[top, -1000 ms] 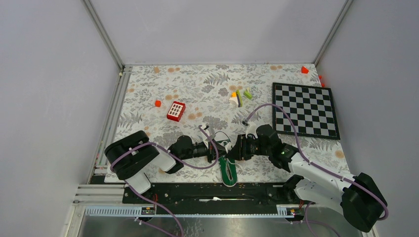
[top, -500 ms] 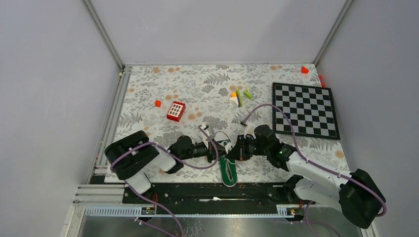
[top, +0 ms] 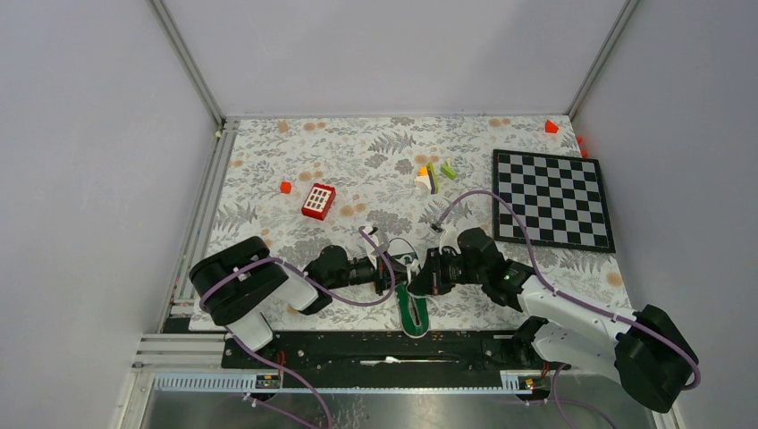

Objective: Tie the shoes
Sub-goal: Cross the shoelace with the shoelace.

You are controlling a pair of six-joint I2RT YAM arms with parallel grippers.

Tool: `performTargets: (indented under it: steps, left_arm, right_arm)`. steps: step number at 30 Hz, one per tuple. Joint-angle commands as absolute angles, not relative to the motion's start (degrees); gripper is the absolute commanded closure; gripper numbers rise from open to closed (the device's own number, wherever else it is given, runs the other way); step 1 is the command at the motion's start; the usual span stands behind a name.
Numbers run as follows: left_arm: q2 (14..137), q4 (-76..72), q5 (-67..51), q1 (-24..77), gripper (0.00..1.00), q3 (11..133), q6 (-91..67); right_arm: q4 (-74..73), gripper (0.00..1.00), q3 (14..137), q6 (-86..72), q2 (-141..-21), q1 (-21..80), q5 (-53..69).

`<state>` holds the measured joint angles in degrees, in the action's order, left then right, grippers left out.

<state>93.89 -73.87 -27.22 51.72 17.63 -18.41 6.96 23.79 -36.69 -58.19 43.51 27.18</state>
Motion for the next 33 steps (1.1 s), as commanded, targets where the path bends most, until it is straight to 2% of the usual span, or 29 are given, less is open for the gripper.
performTargets:
  steps: [1,15,33]
  left_arm:
    - [93.97,-79.98,-27.81,51.96,1.0,18.13,-18.3]
    - [91.31,-80.66,-27.54,51.86,1.0,15.75,-18.71]
    - [90.33,-81.47,-27.43,51.87,1.0,13.65,-18.46]
  right_arm:
    - [5.37,1.0,23.83,-35.37,-56.23,44.38,28.29]
    - [3.59,1.0,23.45,-34.56,-56.47,44.38,21.14]
    - [4.77,1.0,27.08,-34.13,-57.4,44.28,20.06]
